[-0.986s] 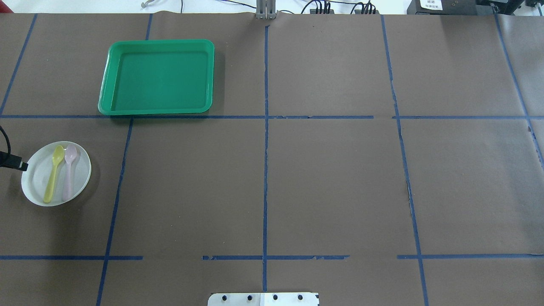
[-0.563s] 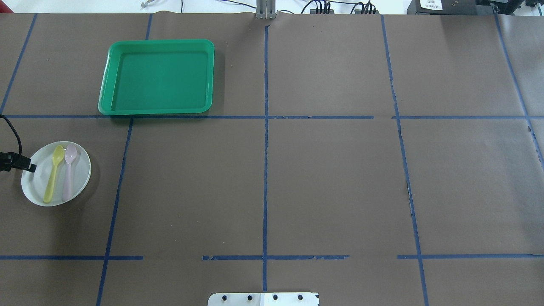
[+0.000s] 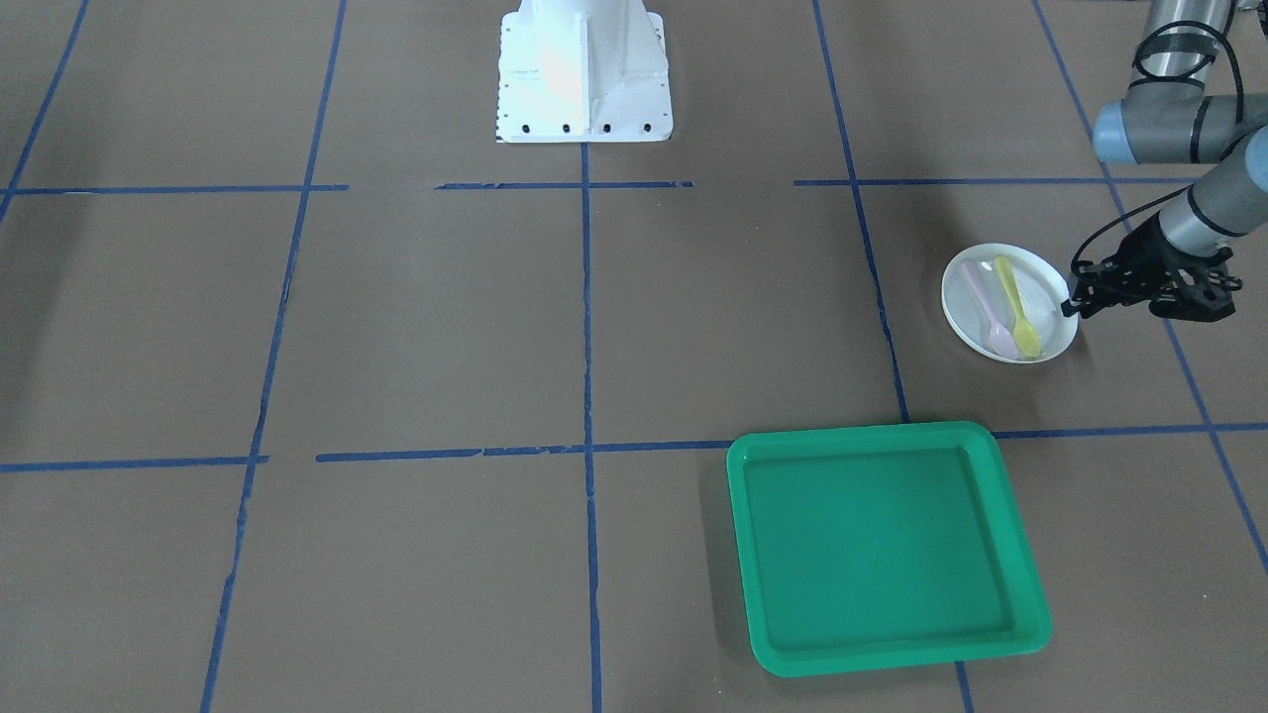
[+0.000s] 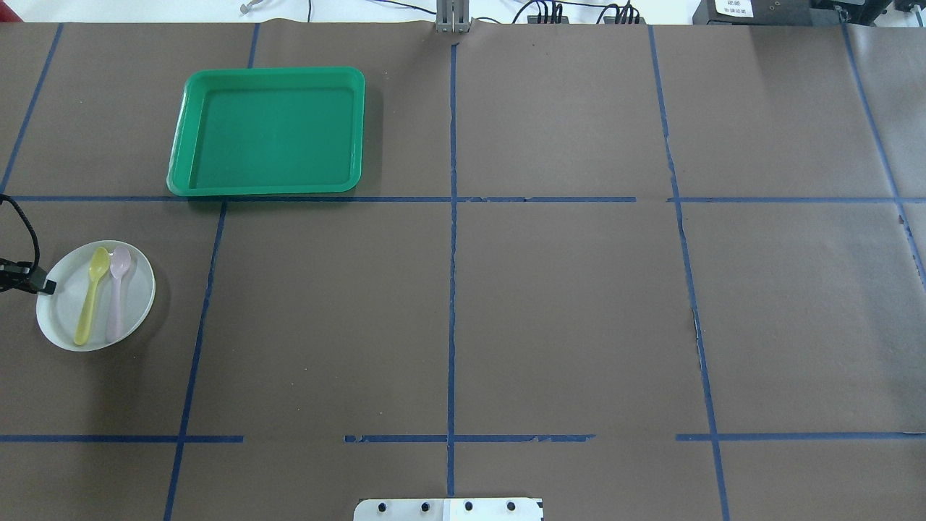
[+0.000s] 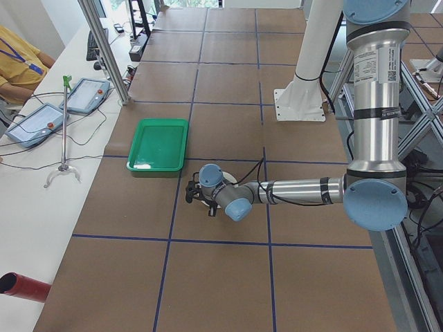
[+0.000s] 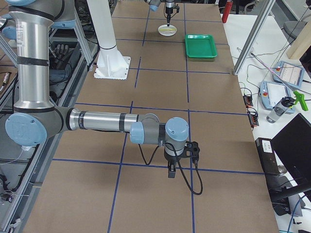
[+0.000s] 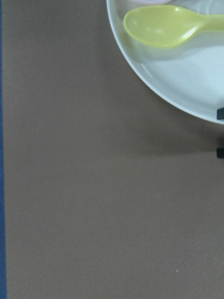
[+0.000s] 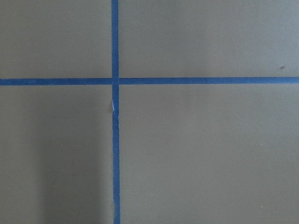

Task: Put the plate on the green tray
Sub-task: 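Grip the plate rim with the left gripper and lift it, then carry the plate with the left gripper over the green tray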

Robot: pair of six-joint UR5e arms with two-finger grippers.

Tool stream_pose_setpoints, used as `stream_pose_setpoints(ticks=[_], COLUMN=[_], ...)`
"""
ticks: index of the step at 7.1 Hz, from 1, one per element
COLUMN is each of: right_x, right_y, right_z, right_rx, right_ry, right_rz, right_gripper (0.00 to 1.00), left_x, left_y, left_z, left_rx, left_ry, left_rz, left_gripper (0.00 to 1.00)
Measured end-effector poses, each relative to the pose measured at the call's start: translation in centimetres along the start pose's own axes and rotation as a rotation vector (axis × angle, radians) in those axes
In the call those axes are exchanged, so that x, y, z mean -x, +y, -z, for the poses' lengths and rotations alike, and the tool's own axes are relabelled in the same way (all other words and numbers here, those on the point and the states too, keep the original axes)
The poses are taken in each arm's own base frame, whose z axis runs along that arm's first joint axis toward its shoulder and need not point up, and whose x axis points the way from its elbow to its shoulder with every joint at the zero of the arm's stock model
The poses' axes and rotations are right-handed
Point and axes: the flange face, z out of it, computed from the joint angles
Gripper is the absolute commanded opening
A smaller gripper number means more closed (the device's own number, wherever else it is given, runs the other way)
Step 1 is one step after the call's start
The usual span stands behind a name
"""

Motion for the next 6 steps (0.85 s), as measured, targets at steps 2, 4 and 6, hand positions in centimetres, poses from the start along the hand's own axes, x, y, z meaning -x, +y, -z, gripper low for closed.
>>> stream_pose_setpoints(ticks=[2,4,6], right_x=[0.0,0.0,0.0], right_y=[0.0,0.0,0.0], right_z=[0.0,0.0,0.0], right_rx=[0.0,-0.001,-0.001], right_ry=[0.001,0.0,-0.001], right_rz=[0.0,0.0,0.0], right_gripper=[1.0,1.0,1.0], left_x=[-0.8,-1.8,-3.1], left_y=[0.4,-0.3,-4.1], left_z=[0.3,2.9,7.3], left_rx=[0.044,0.071,0.032], left_ry=[0.056,0.169,0.258], left_rz=[-0.002,0.001,0.005], left_gripper=[0.0,0.0,0.0])
